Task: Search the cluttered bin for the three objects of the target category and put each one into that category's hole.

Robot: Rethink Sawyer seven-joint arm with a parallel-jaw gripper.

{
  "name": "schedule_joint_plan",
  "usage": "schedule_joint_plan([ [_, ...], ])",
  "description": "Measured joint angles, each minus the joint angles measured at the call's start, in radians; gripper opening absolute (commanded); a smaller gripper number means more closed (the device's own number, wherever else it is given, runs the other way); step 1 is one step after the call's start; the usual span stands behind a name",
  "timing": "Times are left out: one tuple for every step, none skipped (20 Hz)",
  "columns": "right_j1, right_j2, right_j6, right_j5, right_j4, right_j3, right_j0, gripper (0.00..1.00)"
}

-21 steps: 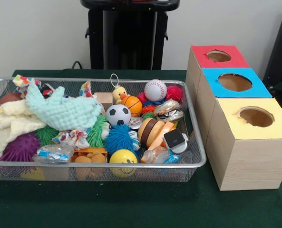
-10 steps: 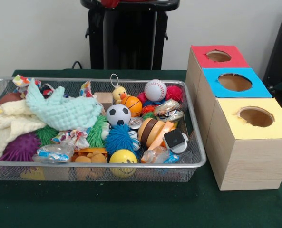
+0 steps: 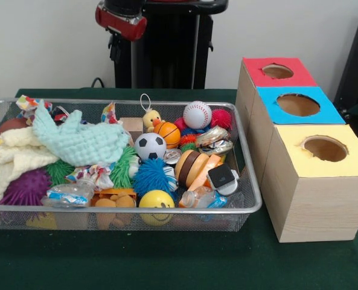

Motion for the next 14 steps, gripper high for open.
schedule_joint_plan([
  [0.009,0.0,0.0,0.0,0.0,-0.009,0.003,0.0],
  [0.013,0.001,0.0,0.0,0.0,-0.014,0.004,0.0],
  [0.022,0.001,0.0,0.0,0.0,-0.025,0.007,0.0],
  [0.029,0.002,0.0,0.0,0.0,-0.036,0.009,0.0],
  [0.036,0.004,0.0,0.0,0.0,-0.047,0.011,0.0],
  [0.044,0.008,0.0,0.0,0.002,-0.06,0.01,0.0],
  [0.047,0.01,0.0,0.0,0.004,-0.066,0.011,0.0],
  [0.052,0.014,0.0,0.0,0.006,-0.077,0.011,0.0],
  [0.055,0.016,0.0,0.0,0.007,-0.083,0.011,0.0],
  [0.06,0.02,0.0,0.0,0.01,-0.099,0.011,0.0],
  [0.063,0.022,0.0,0.0,0.014,-0.112,0.011,0.0],
  [0.064,0.023,0.0,0.0,0.016,-0.122,0.011,0.0],
  [0.066,0.024,0.0,0.0,0.019,-0.131,0.011,0.0],
  [0.067,0.025,0.0,0.0,0.022,-0.141,0.011,0.0],
])
